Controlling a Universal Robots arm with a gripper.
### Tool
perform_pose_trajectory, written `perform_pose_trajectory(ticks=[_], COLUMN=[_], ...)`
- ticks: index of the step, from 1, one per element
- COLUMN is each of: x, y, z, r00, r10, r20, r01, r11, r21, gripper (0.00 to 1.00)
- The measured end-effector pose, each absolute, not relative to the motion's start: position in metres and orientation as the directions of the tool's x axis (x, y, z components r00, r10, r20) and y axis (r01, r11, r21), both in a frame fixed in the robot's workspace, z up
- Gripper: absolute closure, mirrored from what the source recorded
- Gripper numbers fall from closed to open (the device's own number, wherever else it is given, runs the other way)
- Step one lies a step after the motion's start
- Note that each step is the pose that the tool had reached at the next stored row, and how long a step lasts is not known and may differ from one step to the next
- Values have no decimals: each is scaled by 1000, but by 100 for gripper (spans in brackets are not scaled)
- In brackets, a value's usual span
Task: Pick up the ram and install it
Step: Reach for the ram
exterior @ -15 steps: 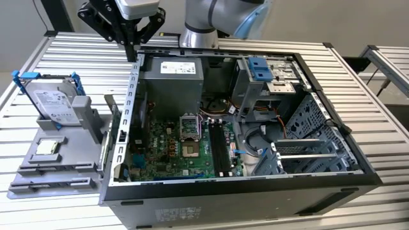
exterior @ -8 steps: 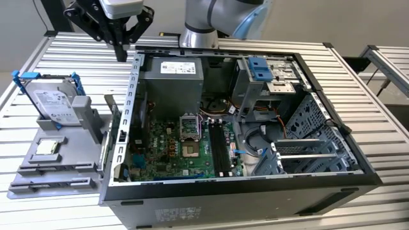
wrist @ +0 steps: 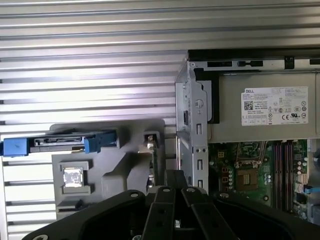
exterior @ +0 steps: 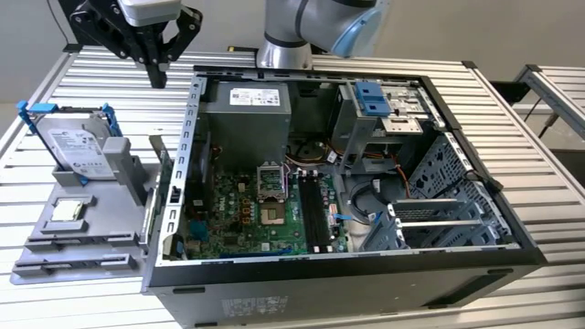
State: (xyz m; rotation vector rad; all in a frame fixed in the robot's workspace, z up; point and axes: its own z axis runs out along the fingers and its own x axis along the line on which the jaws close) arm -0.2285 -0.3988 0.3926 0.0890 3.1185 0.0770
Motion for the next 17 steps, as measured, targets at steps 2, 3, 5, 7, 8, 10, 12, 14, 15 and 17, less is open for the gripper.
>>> perform_pose_trajectory(ticks=[2,3,5,7,8,10,12,14,15,17], x=[-234,-237,-243,-249,-253,-259,-266,-273,-277,-284], y=[-399,-399,-399,-399,-399,-399,-399,-399,-399,-399], z=[393,393,393,393,393,393,393,393,393,393], r00=[-998,-998,-998,-998,-999,-999,-999,-999,-999,-999], r10=[56,55,53,51,51,49,48,47,47,46], r20=[-20,-20,-20,-20,-20,-20,-20,-20,-20,-20], r01=[55,54,52,50,50,48,47,46,46,45], r11=[997,997,997,997,998,998,998,998,998,998], r21=[50,50,50,50,50,50,50,50,50,50], gripper=[100,100,100,100,100,100,100,100,100,100])
